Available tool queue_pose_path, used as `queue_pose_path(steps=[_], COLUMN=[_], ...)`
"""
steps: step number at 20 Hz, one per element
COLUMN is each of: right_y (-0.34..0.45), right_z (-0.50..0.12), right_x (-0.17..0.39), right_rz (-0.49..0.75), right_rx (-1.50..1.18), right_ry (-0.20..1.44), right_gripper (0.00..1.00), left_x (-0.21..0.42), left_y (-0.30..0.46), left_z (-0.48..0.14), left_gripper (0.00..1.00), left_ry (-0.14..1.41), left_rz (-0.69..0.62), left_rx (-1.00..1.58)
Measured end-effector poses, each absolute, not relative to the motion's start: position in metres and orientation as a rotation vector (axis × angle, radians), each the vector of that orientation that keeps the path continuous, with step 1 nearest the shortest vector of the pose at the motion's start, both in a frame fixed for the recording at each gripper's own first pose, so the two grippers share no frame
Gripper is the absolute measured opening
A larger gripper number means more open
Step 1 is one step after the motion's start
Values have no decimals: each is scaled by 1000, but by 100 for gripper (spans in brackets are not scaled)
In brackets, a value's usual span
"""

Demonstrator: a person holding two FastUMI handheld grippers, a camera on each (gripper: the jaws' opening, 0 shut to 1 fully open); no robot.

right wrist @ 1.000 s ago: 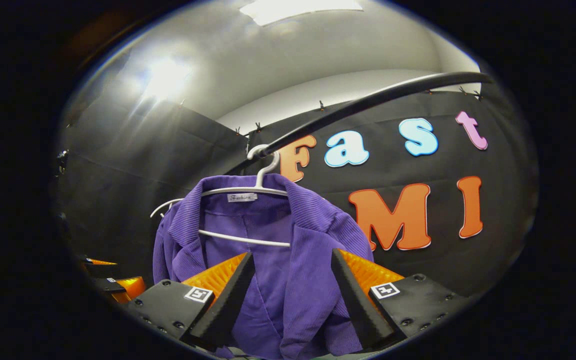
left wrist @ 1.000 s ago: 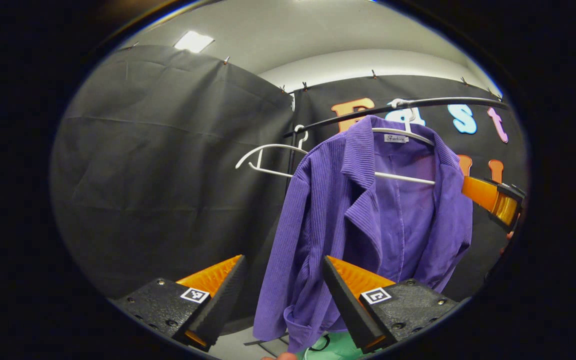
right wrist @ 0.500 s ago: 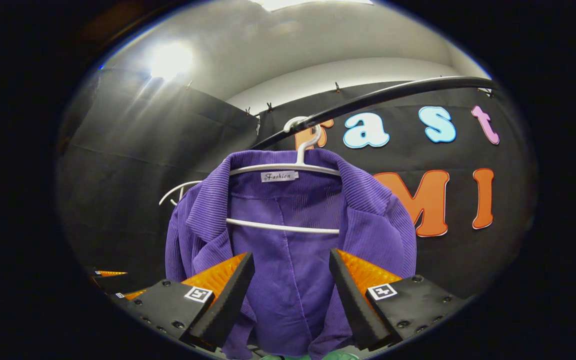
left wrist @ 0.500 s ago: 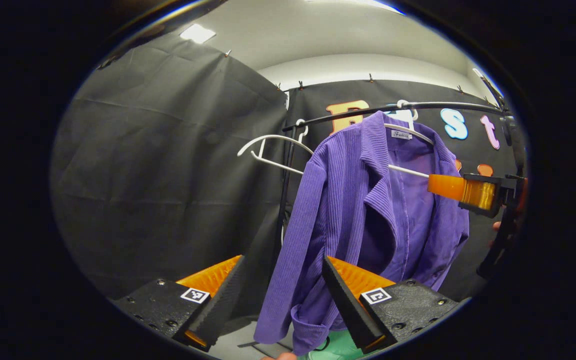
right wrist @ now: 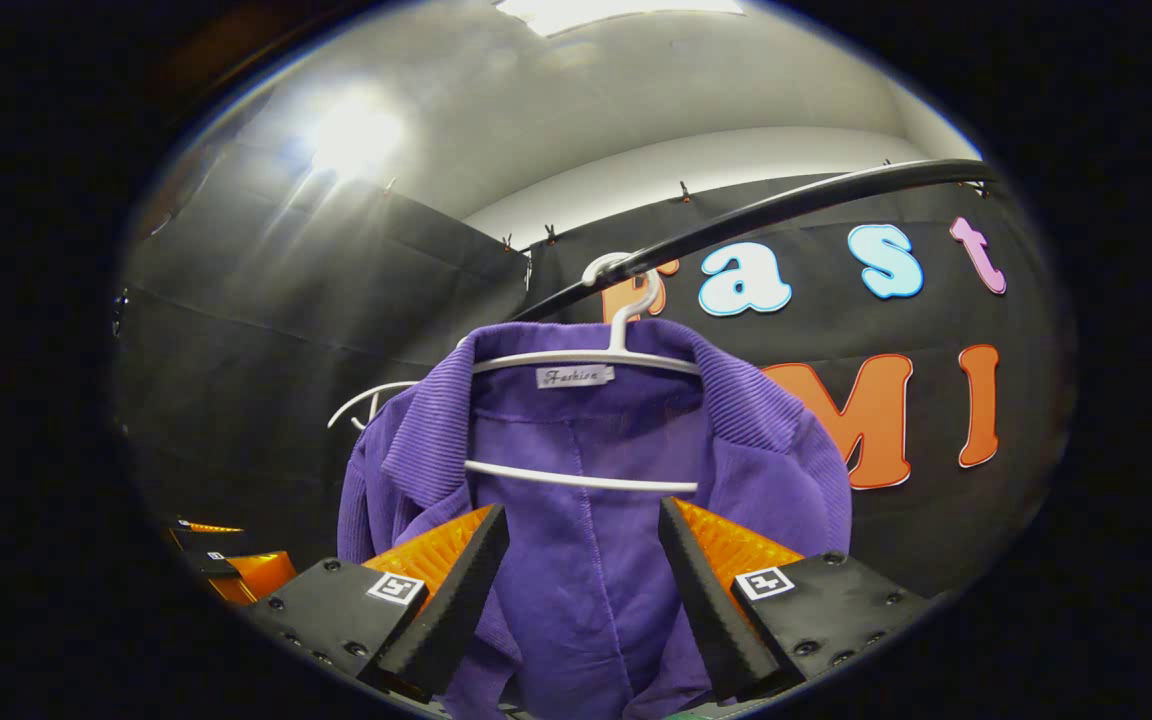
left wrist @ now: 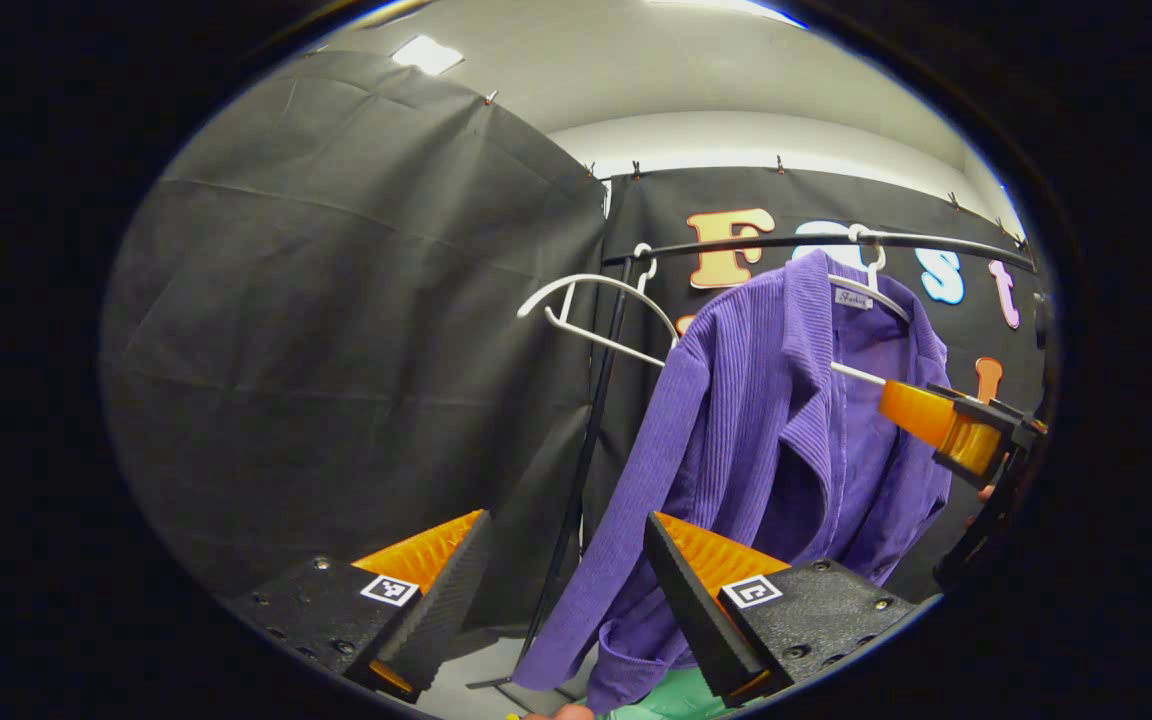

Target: Grasp the clothes on the hanger with both hands and then place them into the laundry hamper below.

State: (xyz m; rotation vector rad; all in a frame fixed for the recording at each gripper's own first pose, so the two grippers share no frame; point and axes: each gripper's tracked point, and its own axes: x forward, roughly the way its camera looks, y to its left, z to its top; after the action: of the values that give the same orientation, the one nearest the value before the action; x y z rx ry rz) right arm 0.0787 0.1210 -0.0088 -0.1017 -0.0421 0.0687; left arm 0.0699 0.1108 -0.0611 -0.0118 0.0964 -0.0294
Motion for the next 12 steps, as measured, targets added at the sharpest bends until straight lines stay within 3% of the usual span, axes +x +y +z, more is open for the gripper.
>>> queue_pose_path(steps=[2,3,5,6,7,9,12], right_y=[102,96,83,75,64,50,39], right_z=[-9,-10,-20,-29,-36,-51,-69], right_x=[73,70,63,60,59,57,66], right_rz=[69,84,102,98,83,47,-6], right_rx=[-86,-54,24,43,42,11,-4], right_ry=[-10,9,89,127,146,148,151], right_gripper=[96,98,98,100,94,94,100], left_x=[72,72,67,63,57,47,39], left_y=[115,114,106,103,100,92,71], left_z=[-51,-49,-48,-49,-50,-49,-45], left_gripper=[92,99,92,92,92,92,92], left_ry=[79,77,84,89,84,68,52], left_rz=[0,4,-8,-15,-19,-22,-23], left_rx=[-4,-11,-18,-18,-21,-13,33])
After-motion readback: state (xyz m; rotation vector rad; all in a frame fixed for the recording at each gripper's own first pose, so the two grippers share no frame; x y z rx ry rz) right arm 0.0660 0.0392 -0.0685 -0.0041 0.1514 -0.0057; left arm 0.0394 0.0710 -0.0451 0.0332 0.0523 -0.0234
